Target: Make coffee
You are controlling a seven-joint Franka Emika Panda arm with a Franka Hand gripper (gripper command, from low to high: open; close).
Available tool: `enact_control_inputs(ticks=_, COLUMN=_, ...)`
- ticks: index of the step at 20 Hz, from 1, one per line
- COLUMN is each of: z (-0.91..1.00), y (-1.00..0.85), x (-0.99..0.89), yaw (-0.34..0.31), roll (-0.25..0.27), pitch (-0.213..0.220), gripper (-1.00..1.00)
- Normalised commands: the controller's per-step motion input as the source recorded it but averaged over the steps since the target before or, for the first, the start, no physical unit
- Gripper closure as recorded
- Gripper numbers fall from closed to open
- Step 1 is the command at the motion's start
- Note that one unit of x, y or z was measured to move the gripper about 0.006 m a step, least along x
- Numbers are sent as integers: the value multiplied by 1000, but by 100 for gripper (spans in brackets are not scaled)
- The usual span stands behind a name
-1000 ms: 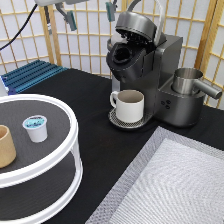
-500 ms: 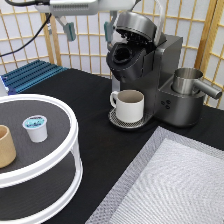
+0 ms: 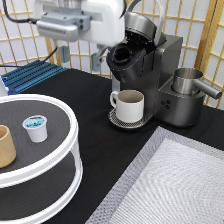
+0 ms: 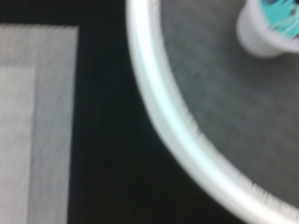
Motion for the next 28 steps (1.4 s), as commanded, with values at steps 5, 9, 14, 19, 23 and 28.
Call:
enact_control_inputs(ticks=5, z=-524, y=-753, x=-644, yaw=16, roll=-29, pitch=-79, gripper=-100)
enact_control_inputs(ticks=9, z=-391, y=-695, x=-350, yaw=92, roll=-4, pitch=-58, gripper=-100)
enact_control_inputs(ticks=14, z=-174, y=-639, x=-82, yaw=77, roll=48, pitch=-68, gripper=-100)
enact_control_inputs(ticks=19, z=-51, y=-372, x=59, yaw=52, roll=71, pitch=-52, gripper=-100)
enact_control_inputs(ticks=23, z=-114, y=-69, x=121, yaw=15, roll=28, pitch=-13, gripper=-100)
enact_control_inputs(ticks=28, z=-112, y=-10, x=94, yaw=0, roll=19, pitch=-19, gripper=-100)
